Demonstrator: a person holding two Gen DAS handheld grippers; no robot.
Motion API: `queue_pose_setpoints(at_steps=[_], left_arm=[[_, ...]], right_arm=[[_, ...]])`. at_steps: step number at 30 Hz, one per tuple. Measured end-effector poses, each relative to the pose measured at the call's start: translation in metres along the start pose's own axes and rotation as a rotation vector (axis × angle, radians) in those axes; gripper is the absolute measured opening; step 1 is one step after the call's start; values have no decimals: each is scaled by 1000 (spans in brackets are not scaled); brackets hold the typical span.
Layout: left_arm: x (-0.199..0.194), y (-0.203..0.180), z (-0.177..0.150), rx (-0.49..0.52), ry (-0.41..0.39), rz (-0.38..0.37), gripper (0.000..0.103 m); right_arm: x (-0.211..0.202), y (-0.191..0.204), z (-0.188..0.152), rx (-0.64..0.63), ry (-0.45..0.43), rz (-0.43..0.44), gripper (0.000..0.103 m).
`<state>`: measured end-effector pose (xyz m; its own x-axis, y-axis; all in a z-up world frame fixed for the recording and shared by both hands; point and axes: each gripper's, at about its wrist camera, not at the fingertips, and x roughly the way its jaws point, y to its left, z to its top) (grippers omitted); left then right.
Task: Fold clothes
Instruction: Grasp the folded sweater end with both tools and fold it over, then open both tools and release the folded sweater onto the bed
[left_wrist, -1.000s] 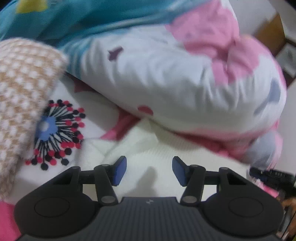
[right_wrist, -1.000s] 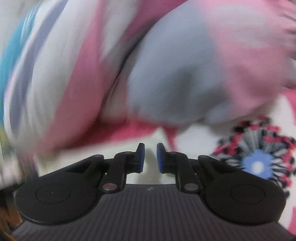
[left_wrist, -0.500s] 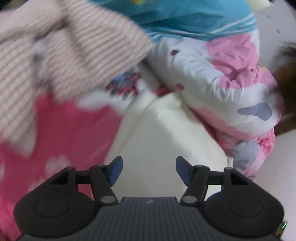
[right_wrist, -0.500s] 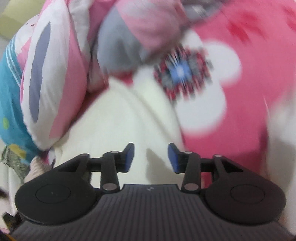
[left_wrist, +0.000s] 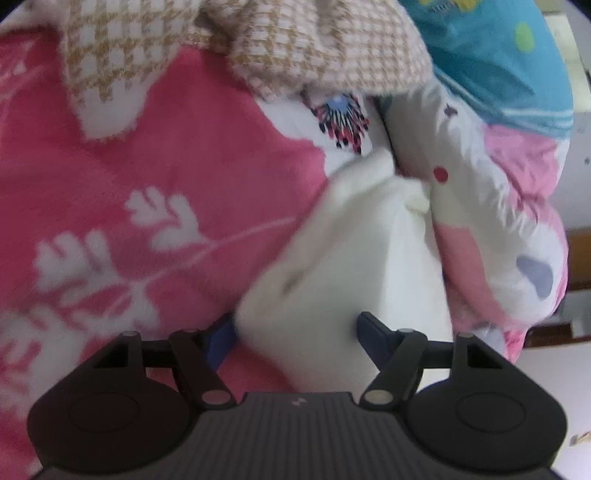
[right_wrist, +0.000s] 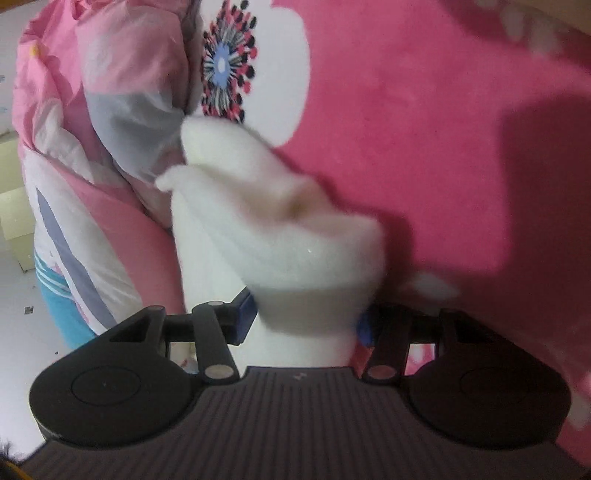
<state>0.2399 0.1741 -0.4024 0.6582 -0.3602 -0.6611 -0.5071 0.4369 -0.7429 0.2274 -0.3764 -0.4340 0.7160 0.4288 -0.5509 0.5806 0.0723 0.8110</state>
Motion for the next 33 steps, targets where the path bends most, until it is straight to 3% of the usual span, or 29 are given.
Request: queue_pose_setpoints(at_steps=[2,4,6,10,15,19,23,27,29,33], left_arm=[[4,-4,1,23,-27,21,61],[5,-8,2,23,-36,44,38],[5,-12,3,20,-44,65,26],[-16,-25,5,18,-56,49,19],[-56,-35,3,43,-33,52,18],[-102,-31,-11,91,19,107,18],[-144,-1,-35,108,120,223,19],[-148,24,-49,202,212,328,34],[-149,21,-48,264,208,348,39],[-160,-1,-46,406,164,354,50]], right_arm=[[2,3,-5,-17,-29,5,51],[3,6,-11,-35,-62,-5,34],[2,12,-13,-70,-89,-24,28],[-11,31,-21,-150,-112,-19,22],[-35,45,-34,-190,-74,4,21],[-81,33,-52,-168,-36,-21,21],[-129,1,-74,-115,-6,-87,21],[-135,-27,-81,-222,77,-284,34],[-133,-31,-82,-309,105,-388,49],[-145,3,-92,-539,141,-517,49]])
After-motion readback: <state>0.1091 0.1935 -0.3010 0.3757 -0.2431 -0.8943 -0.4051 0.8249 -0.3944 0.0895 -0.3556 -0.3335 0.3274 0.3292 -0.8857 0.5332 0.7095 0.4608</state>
